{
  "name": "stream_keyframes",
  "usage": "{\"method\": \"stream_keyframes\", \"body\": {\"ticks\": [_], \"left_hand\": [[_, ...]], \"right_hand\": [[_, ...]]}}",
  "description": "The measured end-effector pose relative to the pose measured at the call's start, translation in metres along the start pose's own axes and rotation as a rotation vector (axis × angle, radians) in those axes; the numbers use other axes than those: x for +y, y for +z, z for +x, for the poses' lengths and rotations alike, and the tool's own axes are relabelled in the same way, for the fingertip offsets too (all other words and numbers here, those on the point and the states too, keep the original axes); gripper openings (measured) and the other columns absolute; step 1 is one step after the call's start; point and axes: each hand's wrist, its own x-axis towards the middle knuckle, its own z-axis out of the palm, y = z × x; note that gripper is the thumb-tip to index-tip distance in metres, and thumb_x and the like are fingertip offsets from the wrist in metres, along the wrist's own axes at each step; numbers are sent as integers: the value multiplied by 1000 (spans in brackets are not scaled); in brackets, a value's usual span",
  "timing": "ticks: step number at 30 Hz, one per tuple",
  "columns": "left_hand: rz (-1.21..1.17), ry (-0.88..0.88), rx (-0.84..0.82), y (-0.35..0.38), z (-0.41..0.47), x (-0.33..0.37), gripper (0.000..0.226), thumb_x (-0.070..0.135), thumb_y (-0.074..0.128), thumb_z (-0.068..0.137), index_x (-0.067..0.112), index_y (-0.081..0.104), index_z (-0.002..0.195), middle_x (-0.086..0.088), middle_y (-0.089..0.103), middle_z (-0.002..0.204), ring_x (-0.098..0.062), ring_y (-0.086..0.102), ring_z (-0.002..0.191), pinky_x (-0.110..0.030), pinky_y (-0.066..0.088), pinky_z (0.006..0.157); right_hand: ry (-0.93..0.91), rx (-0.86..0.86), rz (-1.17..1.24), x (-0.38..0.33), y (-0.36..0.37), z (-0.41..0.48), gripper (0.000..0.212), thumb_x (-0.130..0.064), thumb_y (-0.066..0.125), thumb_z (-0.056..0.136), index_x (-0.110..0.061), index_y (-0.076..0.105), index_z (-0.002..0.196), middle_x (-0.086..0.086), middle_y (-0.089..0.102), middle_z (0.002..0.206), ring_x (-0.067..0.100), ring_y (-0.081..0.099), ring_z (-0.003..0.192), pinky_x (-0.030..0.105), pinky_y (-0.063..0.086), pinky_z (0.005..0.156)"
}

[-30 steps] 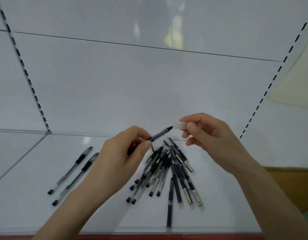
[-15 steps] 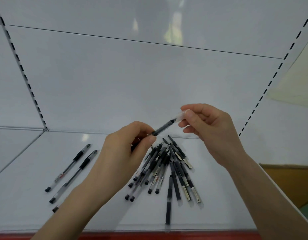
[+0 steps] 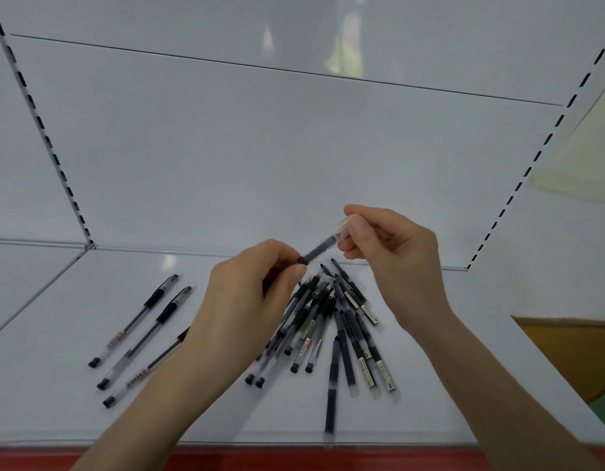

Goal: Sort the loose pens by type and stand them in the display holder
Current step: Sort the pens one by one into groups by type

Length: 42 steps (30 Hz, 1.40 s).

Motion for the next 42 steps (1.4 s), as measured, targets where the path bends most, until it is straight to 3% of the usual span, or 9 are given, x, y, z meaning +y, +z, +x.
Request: {"method": "stream_keyframes", "body": {"ticks": [9,12,18,20,24,29,33,38,42], "left_hand": [[81,-94,-16,1,-4,-27,17,16,61,83,30,59,72,5,63,63,-8,56,68,-13,44,59],[312,-155,11,-9,-12,-58,6,18,60,84,17,64,78,2,60,75,-14,56,71,-17,42,61],[671,-410,-65,-27,-34,-104,14,18,57,85,8,66,89,-10,57,88,-31,55,85,-34,41,68],[733,-418,-96,-26,-36,-107,16,15,56,84,4,65,91,-14,57,88,-33,54,84,-37,41,68],[684,-265,-121,-14,-35,-101,15,5,65,77,-4,66,90,-22,59,80,-39,57,75,-37,41,62],[502,-155,-197,20,-25,-80,26,24,54,88,9,62,108,-8,63,99,-25,59,90,-32,46,76],[575,-177,-322,44,-2,-78,30,31,47,91,10,59,110,-7,63,105,-25,57,96,-35,47,82],[600,-245,-447,51,10,-78,21,30,50,90,13,50,79,-17,67,92,-27,54,77,-33,46,72],[564,-273,-487,43,8,-80,22,21,51,89,3,64,88,-10,63,83,-25,58,76,-28,45,68]], "right_hand": [[209,-122,47,23,0,-5,18,-8,56,89,-21,66,95,-5,71,72,7,68,71,20,56,69],[280,-179,-115,40,-8,-11,16,-11,59,87,-23,64,98,-1,71,81,6,68,71,20,56,69],[346,-255,-471,70,-32,-26,5,-12,65,83,-16,68,85,-1,69,72,14,65,68,23,53,70],[335,-276,-524,75,-32,-31,7,-14,65,83,-21,67,81,-2,69,74,14,66,73,16,50,70],[290,-256,-629,80,-34,-30,5,-13,65,82,-14,69,86,-4,65,76,1,58,70,-1,40,65],[234,-222,-813,90,-52,-13,11,-12,63,84,-5,69,90,6,68,87,14,57,77,5,36,63],[261,-214,-837,95,-60,-2,13,-12,60,86,-4,68,91,7,67,90,14,54,80,11,33,63],[228,-260,-777,93,-47,10,11,-10,59,86,-4,68,87,1,62,81,12,55,77,0,35,61],[189,-284,-701,94,-26,24,12,-8,59,85,-2,68,91,2,63,83,12,56,77,3,39,62]]}}
